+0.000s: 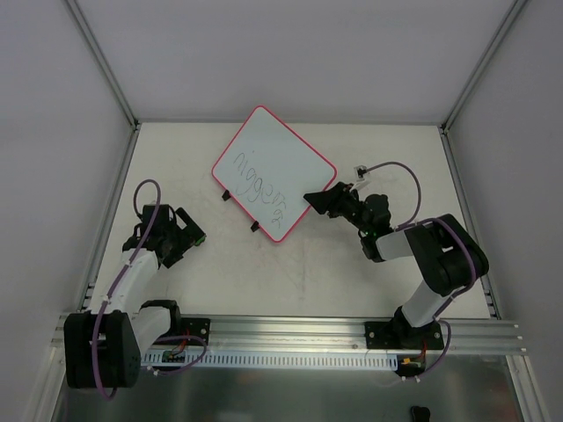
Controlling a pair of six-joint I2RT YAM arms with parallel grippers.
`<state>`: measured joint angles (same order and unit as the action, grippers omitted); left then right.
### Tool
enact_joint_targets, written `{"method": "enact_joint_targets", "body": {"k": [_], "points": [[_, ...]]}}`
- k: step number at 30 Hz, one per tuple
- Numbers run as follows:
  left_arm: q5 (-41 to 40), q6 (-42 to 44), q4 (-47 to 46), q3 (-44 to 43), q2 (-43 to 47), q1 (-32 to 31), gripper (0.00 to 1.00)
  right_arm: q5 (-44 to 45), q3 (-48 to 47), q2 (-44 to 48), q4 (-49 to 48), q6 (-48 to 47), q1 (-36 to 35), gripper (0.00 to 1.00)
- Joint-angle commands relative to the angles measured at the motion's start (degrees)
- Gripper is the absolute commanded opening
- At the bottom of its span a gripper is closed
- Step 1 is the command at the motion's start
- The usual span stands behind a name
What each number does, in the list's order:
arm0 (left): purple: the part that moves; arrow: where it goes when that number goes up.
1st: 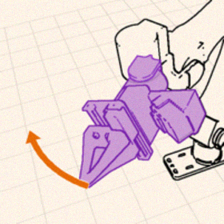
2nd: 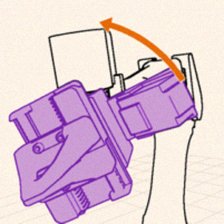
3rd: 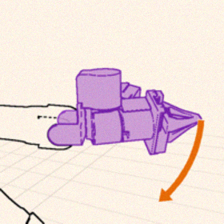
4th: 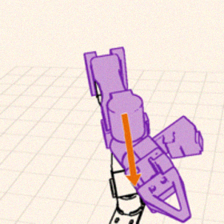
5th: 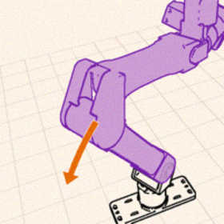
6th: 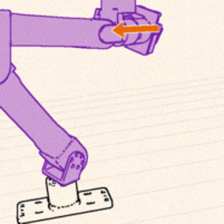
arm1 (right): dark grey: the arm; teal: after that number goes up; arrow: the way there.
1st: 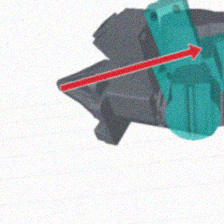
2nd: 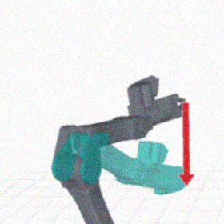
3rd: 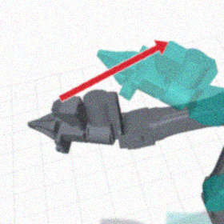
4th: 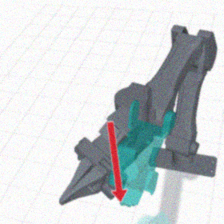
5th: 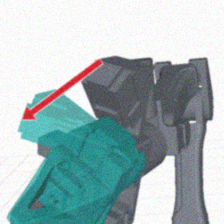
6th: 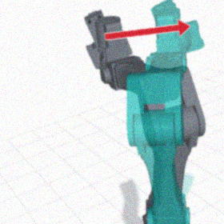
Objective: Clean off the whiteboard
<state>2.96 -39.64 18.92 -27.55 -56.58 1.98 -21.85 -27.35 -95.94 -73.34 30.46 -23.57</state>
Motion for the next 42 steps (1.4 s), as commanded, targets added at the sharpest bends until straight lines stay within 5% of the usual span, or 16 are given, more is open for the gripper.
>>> {"method": "enact_joint_targets", "body": {"k": [1,8,12,25,30,34,42], "points": [[0.6,-0.5,1.1,-2.4,-2.0,0.5,0.99,0.2,-2.5,-1.0,-14.4,-0.5,-0.7,0.57],[-1.5,-2.8,1.1,-3.6,-5.5,0.5,0.88,-0.3,-3.4,-1.8,-14.4,-1.0,-1.2,0.56],[-1.1,-6.6,0.9,-3.8,-7.8,0.5,0.99,-1.4,-3.7,-1.6,-14.5,-1.7,-1.6,0.58],[-4.1,-11.1,0.8,-10.0,-12.8,0.5,0.97,-2.3,-3.7,-1.4,-14.5,-2.1,-1.7,0.59],[-3.6,-11.1,0.8,-11.9,-17.2,0.5,0.9,-2.4,-3.3,-0.8,-14.5,-2.7,-2.0,0.62],[-1.2,-10.4,0.6,-13.6,-19.7,0.5,0.71,-2.6,-3.3,-0.8,-14.5,-2.9,-2.1,0.63],[-2.3,-11.2,0.7,-14.6,-21.4,0.5,0.61,-2.7,-3.1,-0.4,-14.5,-3.1,-2.2,0.64]]}}
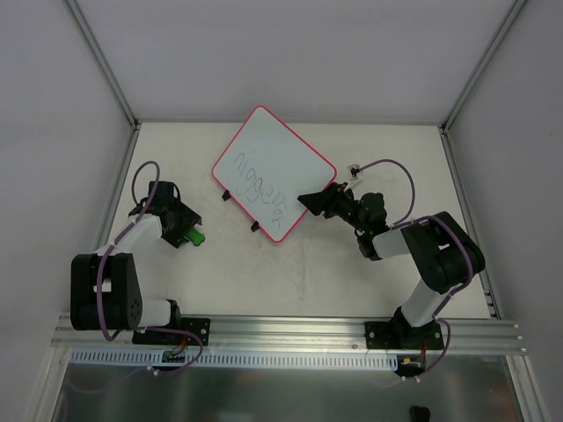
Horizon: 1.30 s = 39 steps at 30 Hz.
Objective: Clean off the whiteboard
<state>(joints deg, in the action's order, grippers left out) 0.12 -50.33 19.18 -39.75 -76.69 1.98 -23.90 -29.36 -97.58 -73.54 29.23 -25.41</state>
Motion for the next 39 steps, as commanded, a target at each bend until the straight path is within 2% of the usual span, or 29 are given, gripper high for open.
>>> {"method": "enact_joint_targets", "body": {"k": [1,13,15,17,19,21,25,27,28,30,35,39], "points": [[0.4,-0.4,0.3,-2.5,-1.6,0.6,0.6,-0.7,-1.0,1.2,-14.3,-1.9,-0.3,0.64],[-0.3,1.4,0.3,-3.3,-6.5,0.5,0.59,-0.6,-0.7,1.3,-14.3,-1.9,-0.3,0.64],[-0.3,1.3,0.3,-3.4,-7.3,0.5,0.55,-0.4,-0.5,1.5,-14.3,-2.2,-0.3,0.64],[-0.3,1.2,0.3,-3.6,-8.0,0.5,0.46,-0.4,-0.4,1.6,-14.3,-2.3,-0.3,0.64],[1.3,1.1,0.3,-4.1,-8.8,0.5,0.44,-0.4,-0.4,1.5,-14.3,-2.3,-0.3,0.65],[1.9,1.6,0.3,-4.3,-9.3,0.4,0.34,-0.1,-0.3,1.5,-14.3,-2.3,-0.3,0.65],[1.5,1.1,0.2,-3.5,-9.4,0.4,0.33,-0.2,-0.3,1.6,-14.3,-2.3,-0.3,0.65],[2.2,1.6,0.2,-3.7,-9.6,0.5,0.27,0.0,0.0,1.9,-14.3,-2.3,-0.3,0.65],[2.5,2.2,0.2,-3.8,-9.7,0.4,0.13,0.0,0.2,2.0,-14.3,-2.5,-0.3,0.65],[3.5,2.3,0.2,-3.8,-9.7,0.4,0.0,0.1,0.4,2.4,-14.3,-2.7,-0.3,0.65],[4.9,7.9,-0.2,-4.7,-8.2,0.4,0.0,0.3,0.8,2.7,-14.3,-3.0,-0.3,0.65],[4.0,12.3,-0.7,-4.2,-3.0,0.4,0.0,0.2,0.7,2.6,-14.3,-2.9,-0.3,0.64]]}}
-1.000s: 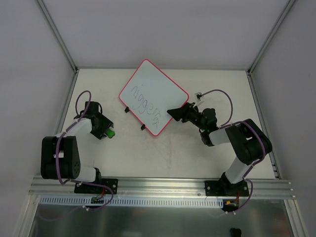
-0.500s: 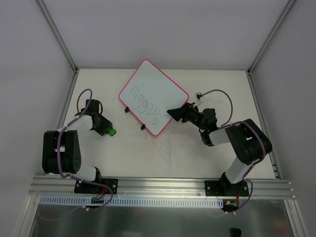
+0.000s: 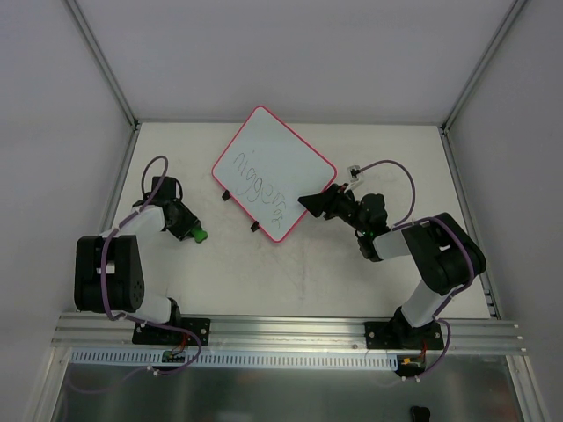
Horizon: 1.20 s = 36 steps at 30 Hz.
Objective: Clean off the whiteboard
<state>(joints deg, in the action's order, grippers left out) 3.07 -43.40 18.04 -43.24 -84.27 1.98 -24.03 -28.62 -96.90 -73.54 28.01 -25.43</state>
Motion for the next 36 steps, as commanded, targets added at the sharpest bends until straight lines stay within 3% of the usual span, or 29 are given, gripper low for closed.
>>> {"method": "enact_joint_targets", "body": {"k": [1,5,14,19,23,29,32,35,36], "points": [[1.6,6.4,0.0,-0.6,5.8,0.4,0.0,0.3,0.0,1.8,-14.3,-1.6,-0.2,0.64],[5.2,12.3,-3.8,-1.4,9.9,0.4,0.0,0.7,0.4,2.2,-14.3,-1.6,-0.2,0.67],[13.4,11.7,-16.3,-4.3,11.7,0.5,0.0,0.9,0.0,1.2,-14.3,-0.4,0.0,0.65],[21.9,14.0,-22.5,-9.9,5.1,0.6,0.0,0.9,0.4,1.5,-14.3,-0.1,0.0,0.53],[29.8,14.7,-31.7,-10.5,1.9,0.5,0.0,1.6,1.2,2.1,-14.3,-0.1,0.2,0.49],[28.3,16.2,-36.5,-10.5,1.0,0.5,0.0,3.4,3.2,2.8,-14.3,1.3,0.9,0.46],[30.1,21.2,-35.4,-12.0,0.2,0.5,0.0,4.3,3.6,3.0,-14.3,0.8,1.0,0.43],[27.4,21.8,-32.6,-12.7,0.2,0.6,0.0,4.3,3.4,2.7,-14.3,1.1,1.1,0.24],[26.9,21.7,-32.1,-13.4,0.0,0.7,0.0,4.3,3.2,2.5,-14.3,1.1,1.1,0.23]]}}
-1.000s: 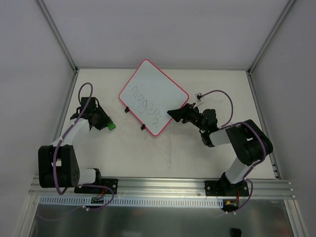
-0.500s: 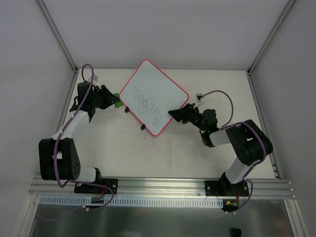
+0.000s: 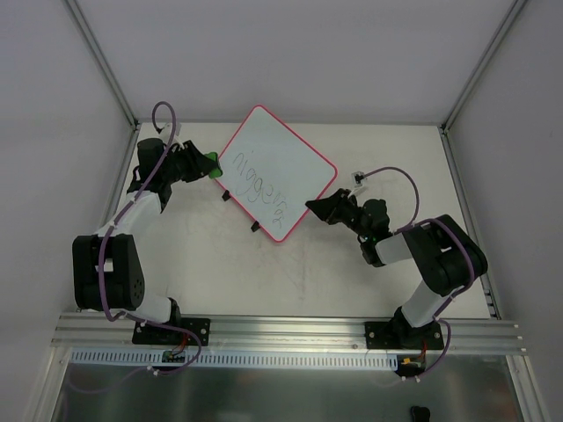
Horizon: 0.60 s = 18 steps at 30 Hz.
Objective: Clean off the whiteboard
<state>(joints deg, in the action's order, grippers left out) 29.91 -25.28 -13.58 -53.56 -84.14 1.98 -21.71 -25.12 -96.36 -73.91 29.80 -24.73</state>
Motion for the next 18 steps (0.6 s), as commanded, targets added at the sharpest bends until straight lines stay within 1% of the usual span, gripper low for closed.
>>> {"method": "enact_joint_targets", "body": {"k": [1,7,12,15,18], "points": [[0.1,3.7,-0.3,-3.1,-0.2,0.7,0.0,2.0,-0.4,2.0,-13.9,-0.7,0.4,0.24],[-0.6,3.4,-0.4,-2.8,0.6,0.7,0.0,-0.1,-2.1,0.9,-13.9,-0.6,0.3,0.32],[-0.9,4.1,-0.4,-2.9,1.0,0.7,0.0,-1.2,-3.4,0.6,-13.9,-0.5,0.1,0.36],[-3.0,4.4,-1.1,-1.5,2.0,0.7,0.0,-1.5,-4.2,0.4,-13.9,-0.8,-0.1,0.35],[-2.5,6.2,-3.2,-0.4,3.3,0.7,0.0,-1.9,-5.2,-0.5,-13.9,-0.6,-0.2,0.27]]}}
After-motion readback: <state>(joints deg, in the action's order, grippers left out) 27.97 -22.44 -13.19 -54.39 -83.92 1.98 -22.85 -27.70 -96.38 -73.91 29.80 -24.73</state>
